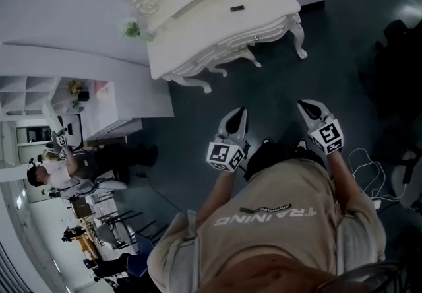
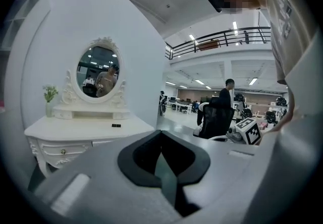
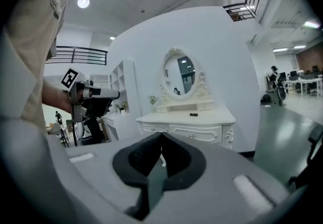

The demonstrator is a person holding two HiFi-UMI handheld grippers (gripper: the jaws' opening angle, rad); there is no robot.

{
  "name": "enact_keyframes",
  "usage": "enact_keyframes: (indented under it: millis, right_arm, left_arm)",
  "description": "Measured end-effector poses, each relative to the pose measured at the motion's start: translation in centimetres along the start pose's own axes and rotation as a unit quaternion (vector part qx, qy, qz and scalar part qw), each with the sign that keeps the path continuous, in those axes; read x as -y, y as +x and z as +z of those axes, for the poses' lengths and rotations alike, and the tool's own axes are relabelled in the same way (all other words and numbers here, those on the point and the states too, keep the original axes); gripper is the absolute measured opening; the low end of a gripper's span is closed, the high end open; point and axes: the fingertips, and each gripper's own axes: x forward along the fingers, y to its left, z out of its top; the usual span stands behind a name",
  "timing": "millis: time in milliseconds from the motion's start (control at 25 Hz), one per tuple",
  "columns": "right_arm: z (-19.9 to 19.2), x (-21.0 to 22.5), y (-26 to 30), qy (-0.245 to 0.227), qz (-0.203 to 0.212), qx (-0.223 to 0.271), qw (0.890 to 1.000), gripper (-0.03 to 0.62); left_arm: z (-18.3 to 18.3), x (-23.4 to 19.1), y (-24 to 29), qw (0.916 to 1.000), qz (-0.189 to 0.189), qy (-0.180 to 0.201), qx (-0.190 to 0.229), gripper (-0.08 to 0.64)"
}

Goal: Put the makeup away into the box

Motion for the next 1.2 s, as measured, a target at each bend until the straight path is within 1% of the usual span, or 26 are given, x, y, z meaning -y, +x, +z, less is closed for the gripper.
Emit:
enact_keyframes:
  millis: [120,240,320,400,560,640,720,760,800,880,920,1000,1120,1200]
  right_arm:
    - [-1.0,-0.1,1.2,0.012,-0.008,-0.011,1.000,0.005]
    - [-1.5,-1.2,4.1,0.006,-0.010,-0.029,1.000,0.005]
    - [-0.3,-2.0,5.6,-0.012,-0.011,-0.041,0.999,0.005]
    - [2.2,-1.7,6.7,-0.035,-0.019,-0.045,0.998,0.005]
    - [7.4,-2.7,11.0,-0.047,-0.034,-0.018,0.998,0.005]
    - [9.3,-2.8,12.9,-0.056,-0.045,-0.012,0.997,0.005]
    - [10.0,-2.4,14.1,-0.060,-0.064,-0.021,0.996,0.005]
    - [9.9,-2.3,14.6,-0.060,-0.072,-0.030,0.995,0.005]
    - [9.8,-2.3,15.2,-0.062,-0.078,-0.040,0.994,0.005]
    - [9.4,-2.3,16.7,-0.081,-0.080,-0.057,0.992,0.005]
    - [9.2,-2.1,17.3,-0.088,-0.080,-0.063,0.991,0.005]
    - [9.1,-1.3,18.0,-0.089,-0.087,-0.070,0.990,0.005]
    - [9.2,-0.2,18.6,-0.099,-0.094,-0.078,0.988,0.005]
    - [9.3,0.7,19.8,-0.092,-0.098,-0.078,0.988,0.005]
  left_arm:
    - [-1.8,-1.6,0.0,0.9998,-0.003,-0.012,-0.015,0.000]
    - [-2.5,-4.9,-0.1,0.9996,-0.003,-0.020,-0.019,0.000]
    - [-2.3,-6.7,0.0,0.9996,-0.008,-0.026,-0.009,0.000]
    - [-2.0,-8.0,0.8,0.9992,-0.018,-0.034,0.010,0.000]
    - [-1.2,-12.6,1.9,0.9987,-0.033,-0.031,0.022,0.000]
    - [-0.7,-14.6,2.7,0.9984,-0.044,-0.025,0.024,0.000]
    - [-0.4,-16.4,3.8,0.9977,-0.055,-0.029,0.026,0.000]
    - [-0.4,-17.2,4.3,0.9970,-0.062,-0.037,0.026,0.000]
    - [-0.3,-18.2,4.7,0.9960,-0.070,-0.050,0.026,0.000]
    - [-0.1,-20.5,5.6,0.9927,-0.088,-0.077,0.029,0.000]
    - [0.0,-21.7,6.3,0.9920,-0.094,-0.078,0.031,0.000]
    - [-0.2,-23.3,7.8,0.9933,-0.094,-0.061,0.028,0.000]
    - [0.0,-24.2,9.5,0.9935,-0.099,-0.047,0.031,0.000]
    - [0.1,-24.4,10.7,0.9932,-0.106,-0.038,0.026,0.000]
